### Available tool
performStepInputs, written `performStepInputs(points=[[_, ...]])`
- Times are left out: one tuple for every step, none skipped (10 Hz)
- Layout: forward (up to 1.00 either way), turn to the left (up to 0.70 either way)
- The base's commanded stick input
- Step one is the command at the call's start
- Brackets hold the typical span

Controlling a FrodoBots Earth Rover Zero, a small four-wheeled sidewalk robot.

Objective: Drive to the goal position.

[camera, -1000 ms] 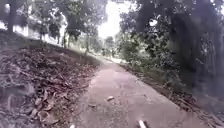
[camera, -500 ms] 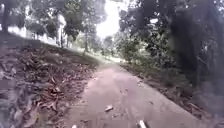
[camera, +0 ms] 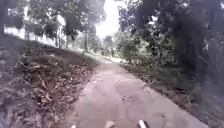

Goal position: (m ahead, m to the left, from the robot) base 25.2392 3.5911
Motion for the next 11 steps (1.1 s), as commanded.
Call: performStepInputs(points=[[0.7, 0.12], [0.7, 0.03], [0.7, 0.0], [0.7, 0.0], [0.7, 0.0], [0.7, 0.0], [0.7, 0.0], [0.7, 0.0], [0.7, 0.0], [0.7, 0.0], [0.7, 0.09]])
